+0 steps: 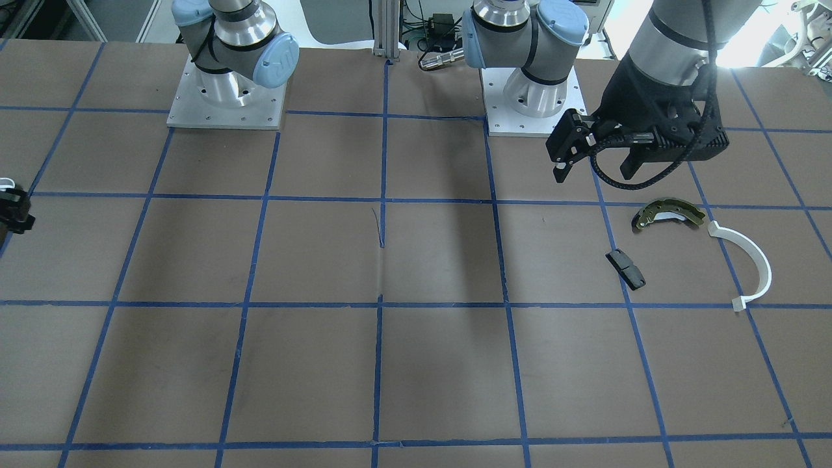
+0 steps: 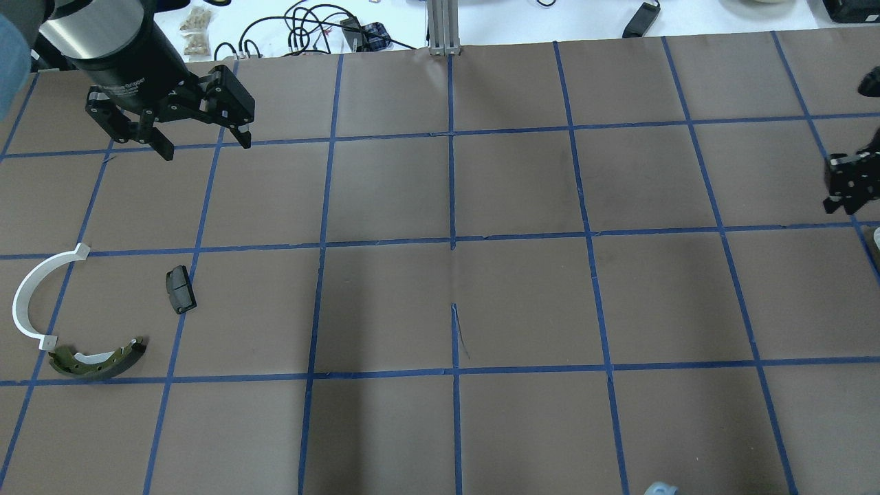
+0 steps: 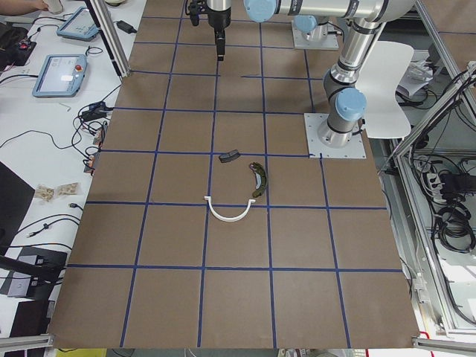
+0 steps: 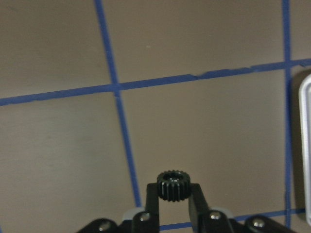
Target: Place bearing gear from tray to pile
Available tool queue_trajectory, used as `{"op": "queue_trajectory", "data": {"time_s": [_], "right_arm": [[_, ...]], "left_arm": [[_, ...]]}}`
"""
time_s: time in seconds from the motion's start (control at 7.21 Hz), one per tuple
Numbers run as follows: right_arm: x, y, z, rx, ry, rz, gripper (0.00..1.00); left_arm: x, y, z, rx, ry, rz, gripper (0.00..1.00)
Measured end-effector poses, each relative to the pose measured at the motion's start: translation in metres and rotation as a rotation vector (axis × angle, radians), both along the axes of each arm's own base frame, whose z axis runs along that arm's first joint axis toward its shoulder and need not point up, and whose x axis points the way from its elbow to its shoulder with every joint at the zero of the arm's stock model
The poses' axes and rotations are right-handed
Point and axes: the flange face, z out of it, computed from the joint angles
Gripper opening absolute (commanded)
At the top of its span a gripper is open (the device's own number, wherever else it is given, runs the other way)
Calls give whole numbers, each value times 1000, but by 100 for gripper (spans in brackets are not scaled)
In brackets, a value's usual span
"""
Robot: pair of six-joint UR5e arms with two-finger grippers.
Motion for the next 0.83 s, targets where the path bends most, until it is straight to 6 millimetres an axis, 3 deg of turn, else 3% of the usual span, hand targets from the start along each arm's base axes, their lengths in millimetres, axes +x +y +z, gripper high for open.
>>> {"op": "queue_trajectory", "data": {"time_s": [0.42,0.83], "right_arm": [[180,-23,-32,21,-75,-120,6],[355,-29,-86,-44,-164,-242,13]], "left_arm": [[0,0,0,0,0,-2,100],[0,1,1,-1,-1,-5,100]]}}
